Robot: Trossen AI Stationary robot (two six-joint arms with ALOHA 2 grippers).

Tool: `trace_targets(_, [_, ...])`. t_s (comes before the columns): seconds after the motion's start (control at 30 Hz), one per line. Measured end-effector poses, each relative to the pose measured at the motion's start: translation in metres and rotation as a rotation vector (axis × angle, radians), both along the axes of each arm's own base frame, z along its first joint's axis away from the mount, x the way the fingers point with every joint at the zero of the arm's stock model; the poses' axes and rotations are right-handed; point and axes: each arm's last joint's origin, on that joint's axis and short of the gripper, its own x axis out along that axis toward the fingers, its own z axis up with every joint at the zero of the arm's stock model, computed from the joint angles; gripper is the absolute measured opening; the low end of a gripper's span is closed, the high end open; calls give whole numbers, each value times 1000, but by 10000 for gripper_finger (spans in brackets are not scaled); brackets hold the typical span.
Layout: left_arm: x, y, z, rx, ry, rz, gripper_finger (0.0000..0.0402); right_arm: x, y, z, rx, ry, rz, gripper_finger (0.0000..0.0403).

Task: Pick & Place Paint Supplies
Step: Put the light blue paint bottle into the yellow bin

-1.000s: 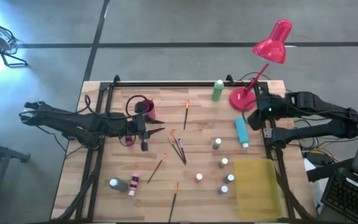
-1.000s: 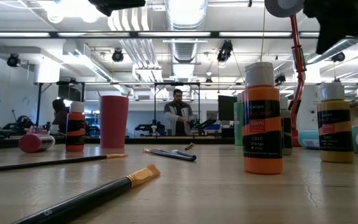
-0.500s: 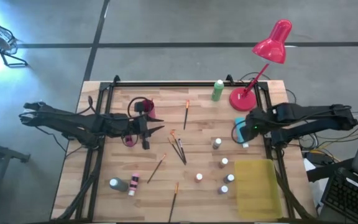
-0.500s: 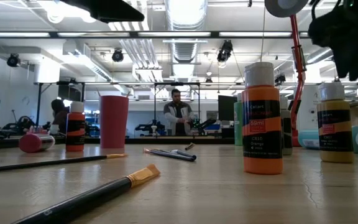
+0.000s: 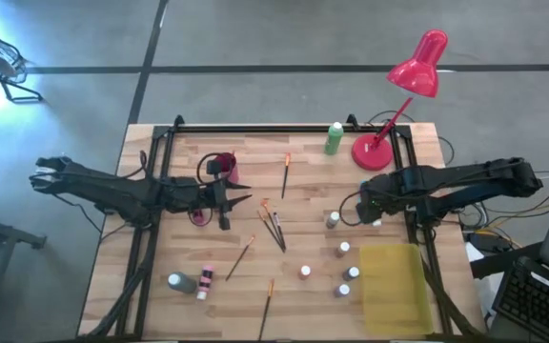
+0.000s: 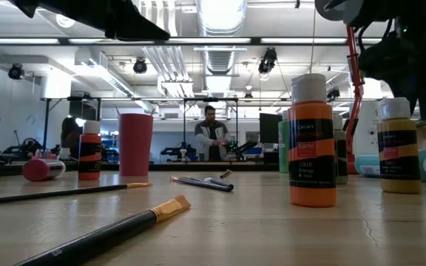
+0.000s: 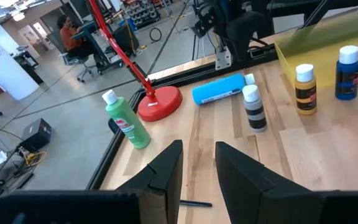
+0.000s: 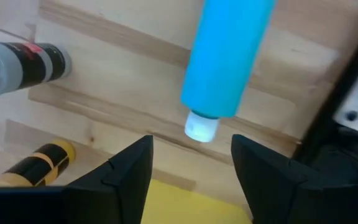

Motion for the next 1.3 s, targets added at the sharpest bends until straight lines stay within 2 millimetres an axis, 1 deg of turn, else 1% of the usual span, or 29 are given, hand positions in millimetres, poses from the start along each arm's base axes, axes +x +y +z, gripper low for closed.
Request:
trace_targets(0.1, [0, 0, 0, -2, -1, 0, 101, 0, 1, -10, 32, -9, -11, 204])
trace_targets(0.27, [0, 0, 0, -2, -1, 0, 101, -4, 2, -27, 67, 25, -37, 199])
trace_targets(0.4, [0, 0, 0, -1, -1, 0, 101, -6, 2, -37, 85, 55, -58, 204])
trace_targets(0.63, [0, 0, 0, 7, 3, -2, 101, -2, 2, -54, 86, 63, -74, 210])
trace_targets(0.8, [0, 0, 0, 8, 7, -2, 101, -2, 3, -71, 98, 64, -74, 199])
trace_targets(0.9, [0, 0, -1, 8, 9, -2, 101, -6, 2, -80, 97, 92, -92, 192])
trace_targets(1.03, [0, 0, -1, 8, 9, -2, 101, -11, 2, -88, 90, 106, -109, 182])
trace_targets(1.2, [0, 0, -1, 8, 10, -2, 101, -7, 0, -92, 82, 54, -118, 176])
trace_targets(1.3, [0, 0, -1, 8, 9, -2, 101, -6, -2, -91, 70, 35, -119, 181])
